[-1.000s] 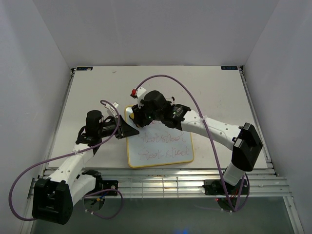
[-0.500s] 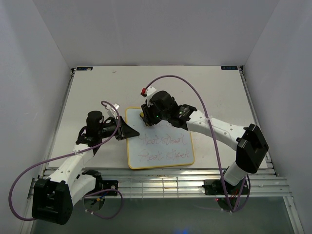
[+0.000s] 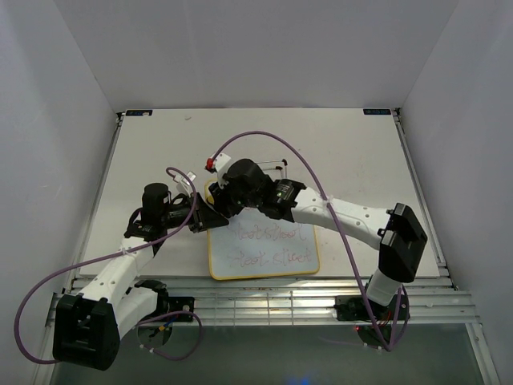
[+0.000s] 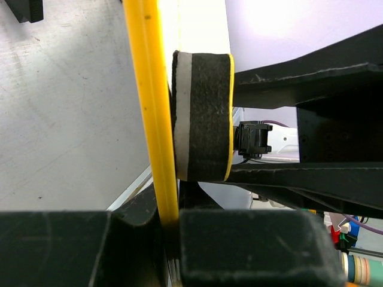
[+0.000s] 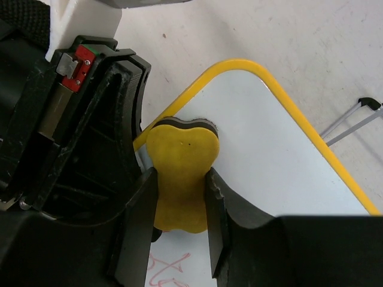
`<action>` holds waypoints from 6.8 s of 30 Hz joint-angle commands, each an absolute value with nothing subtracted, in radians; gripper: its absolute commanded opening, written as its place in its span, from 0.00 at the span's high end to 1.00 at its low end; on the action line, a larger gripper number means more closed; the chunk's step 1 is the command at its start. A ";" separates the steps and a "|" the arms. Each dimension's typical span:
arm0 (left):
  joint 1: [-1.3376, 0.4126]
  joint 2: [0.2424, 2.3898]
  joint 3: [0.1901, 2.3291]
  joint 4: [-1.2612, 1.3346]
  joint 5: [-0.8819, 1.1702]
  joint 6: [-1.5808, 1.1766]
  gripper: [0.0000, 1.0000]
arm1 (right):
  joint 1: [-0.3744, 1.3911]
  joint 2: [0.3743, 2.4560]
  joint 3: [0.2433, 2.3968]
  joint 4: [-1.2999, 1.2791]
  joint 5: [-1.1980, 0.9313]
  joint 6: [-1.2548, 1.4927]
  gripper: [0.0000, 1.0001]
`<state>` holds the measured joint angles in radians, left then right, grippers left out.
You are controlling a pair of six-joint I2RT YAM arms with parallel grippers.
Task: Erase the whiteboard
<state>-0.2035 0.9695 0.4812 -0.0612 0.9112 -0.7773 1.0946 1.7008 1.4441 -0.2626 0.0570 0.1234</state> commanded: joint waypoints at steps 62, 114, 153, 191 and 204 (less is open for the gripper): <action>-0.225 1.028 0.566 -0.153 0.914 -0.678 1.00 | 0.604 1.401 0.781 -0.152 -0.363 0.379 0.75; -0.227 0.980 0.508 -0.152 0.767 -0.792 1.00 | 0.974 1.269 0.649 -0.041 -0.043 0.675 0.74; -0.225 0.979 0.495 -0.152 0.795 -0.795 1.00 | 0.778 1.020 0.534 -0.052 -0.249 0.580 0.73; -0.226 0.963 0.495 -0.153 0.815 -0.778 1.00 | 0.727 1.069 0.397 -0.193 -0.043 0.546 0.74; -0.226 0.960 0.486 -0.149 0.819 -0.778 1.00 | 0.532 1.026 0.357 -0.220 -0.171 0.468 0.75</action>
<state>-0.2245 0.9947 0.4812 -0.2119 0.8494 -0.8398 0.5320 1.0237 0.3763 -0.1394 -0.1238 0.5247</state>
